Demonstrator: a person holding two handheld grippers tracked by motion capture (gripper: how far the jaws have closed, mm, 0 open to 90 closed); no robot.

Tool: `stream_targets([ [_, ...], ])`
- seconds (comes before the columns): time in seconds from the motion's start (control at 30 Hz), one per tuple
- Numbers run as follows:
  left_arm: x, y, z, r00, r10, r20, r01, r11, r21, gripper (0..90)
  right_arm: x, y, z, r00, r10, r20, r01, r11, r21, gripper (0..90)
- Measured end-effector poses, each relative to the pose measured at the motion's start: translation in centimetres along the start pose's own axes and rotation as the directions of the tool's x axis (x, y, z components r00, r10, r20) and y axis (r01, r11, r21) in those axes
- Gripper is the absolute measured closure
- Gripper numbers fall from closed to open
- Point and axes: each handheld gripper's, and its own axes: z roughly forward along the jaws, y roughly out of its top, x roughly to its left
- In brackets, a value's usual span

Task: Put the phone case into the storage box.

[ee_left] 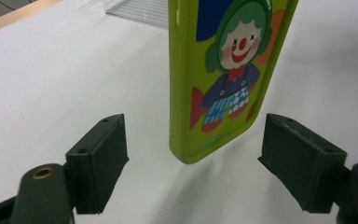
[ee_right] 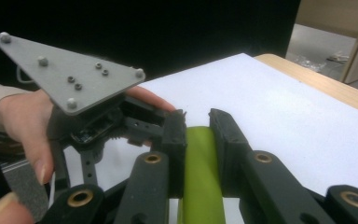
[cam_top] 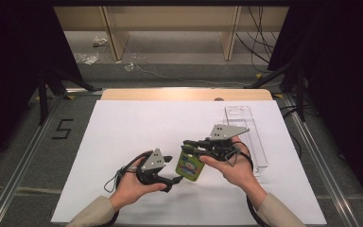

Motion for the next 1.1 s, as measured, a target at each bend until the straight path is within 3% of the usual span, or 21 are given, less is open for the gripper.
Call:
stream_targets([
  [0.47,0.2,-0.1,0.8,0.9971,0.030,0.071,-0.029,0.9995,-0.010,27.3,0.3,0.1,0.3,0.9990,-0.004,-0.045,0.005,1.000,0.010,77.7],
  [0.67,0.3,0.0,0.9,0.9941,0.039,0.101,-0.037,0.9991,-0.019,33.3,0.4,0.1,0.5,0.9977,0.000,-0.067,0.001,1.000,0.012,77.8],
  [0.9,0.4,-0.2,1.1,0.9867,0.062,0.150,-0.060,0.9980,-0.021,45.5,0.5,0.1,0.6,0.9965,0.005,-0.084,-0.004,1.000,0.015,77.8],
  [0.97,0.5,-0.2,1.1,0.9859,0.063,0.155,-0.061,0.9980,-0.019,49.8,0.5,0.1,0.6,0.9962,0.007,-0.087,-0.006,1.000,0.014,77.8],
  [1.0,0.5,-0.3,1.2,0.9823,0.061,0.177,-0.058,0.9981,-0.022,52.9,0.6,0.1,0.6,0.9954,0.011,-0.095,-0.009,1.000,0.012,77.8],
  [1.1,0.6,-0.2,1.1,0.9817,0.049,0.184,-0.048,0.9988,-0.010,57.3,0.6,0.1,0.7,0.9949,0.010,-0.101,-0.009,1.000,0.015,77.8],
])
